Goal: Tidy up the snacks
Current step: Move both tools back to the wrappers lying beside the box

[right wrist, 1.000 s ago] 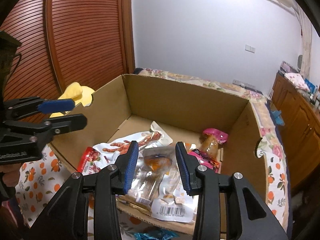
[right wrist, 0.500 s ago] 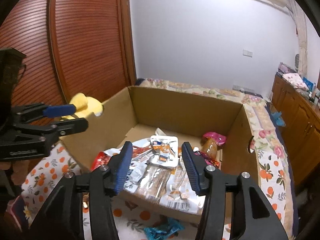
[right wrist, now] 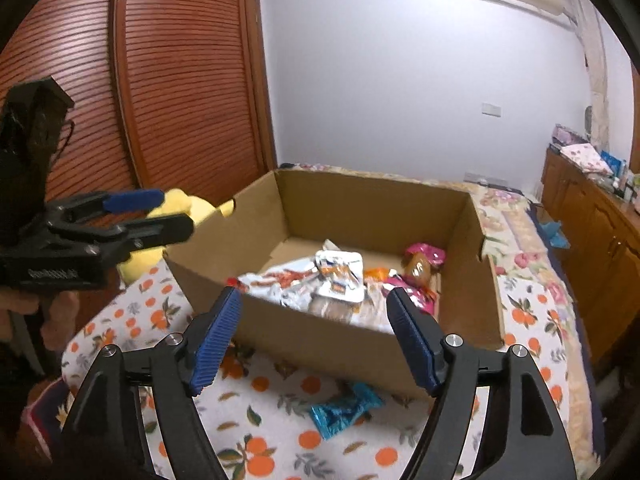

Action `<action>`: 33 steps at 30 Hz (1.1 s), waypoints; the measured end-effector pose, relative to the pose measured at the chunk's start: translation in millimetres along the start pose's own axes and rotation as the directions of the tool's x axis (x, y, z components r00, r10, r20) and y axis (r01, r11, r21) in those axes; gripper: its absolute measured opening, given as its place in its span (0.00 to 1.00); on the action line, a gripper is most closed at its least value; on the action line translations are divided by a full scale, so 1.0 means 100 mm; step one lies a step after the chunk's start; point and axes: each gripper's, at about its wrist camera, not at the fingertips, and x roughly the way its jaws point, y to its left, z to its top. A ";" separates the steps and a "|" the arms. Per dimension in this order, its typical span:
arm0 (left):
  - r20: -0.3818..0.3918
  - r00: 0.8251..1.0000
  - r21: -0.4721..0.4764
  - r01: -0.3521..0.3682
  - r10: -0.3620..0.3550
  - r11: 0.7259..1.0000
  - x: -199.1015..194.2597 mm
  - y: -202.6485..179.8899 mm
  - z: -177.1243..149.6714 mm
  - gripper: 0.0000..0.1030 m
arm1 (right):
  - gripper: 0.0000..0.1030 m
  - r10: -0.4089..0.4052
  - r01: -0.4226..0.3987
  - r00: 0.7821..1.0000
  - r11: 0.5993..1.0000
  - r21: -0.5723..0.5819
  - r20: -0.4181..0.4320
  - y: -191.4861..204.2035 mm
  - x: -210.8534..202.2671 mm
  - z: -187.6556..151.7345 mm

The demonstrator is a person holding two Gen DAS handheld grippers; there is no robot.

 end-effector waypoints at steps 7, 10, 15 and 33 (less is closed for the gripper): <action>-0.020 1.000 0.009 0.017 -0.017 1.000 -0.11 -0.09 -0.24 0.80 | 0.75 -0.040 0.040 0.998 0.999 0.017 -0.044 -0.04 -0.04 -0.30; -0.038 0.999 0.006 0.020 -0.020 1.000 -0.10 -0.10 -0.38 0.80 | 0.75 -0.044 0.046 0.997 0.998 0.029 -0.065 -0.07 -0.02 -0.44; -0.095 0.995 -0.013 0.016 -0.017 1.000 0.04 -0.08 -0.65 0.80 | 0.75 -0.056 0.061 0.992 0.997 0.037 -0.114 -0.10 0.08 -0.63; -0.232 0.973 -0.052 -0.005 -0.007 0.999 0.63 0.01 -1.18 0.59 | 0.74 -0.067 0.083 0.973 0.995 0.061 -0.220 -0.15 0.39 -0.89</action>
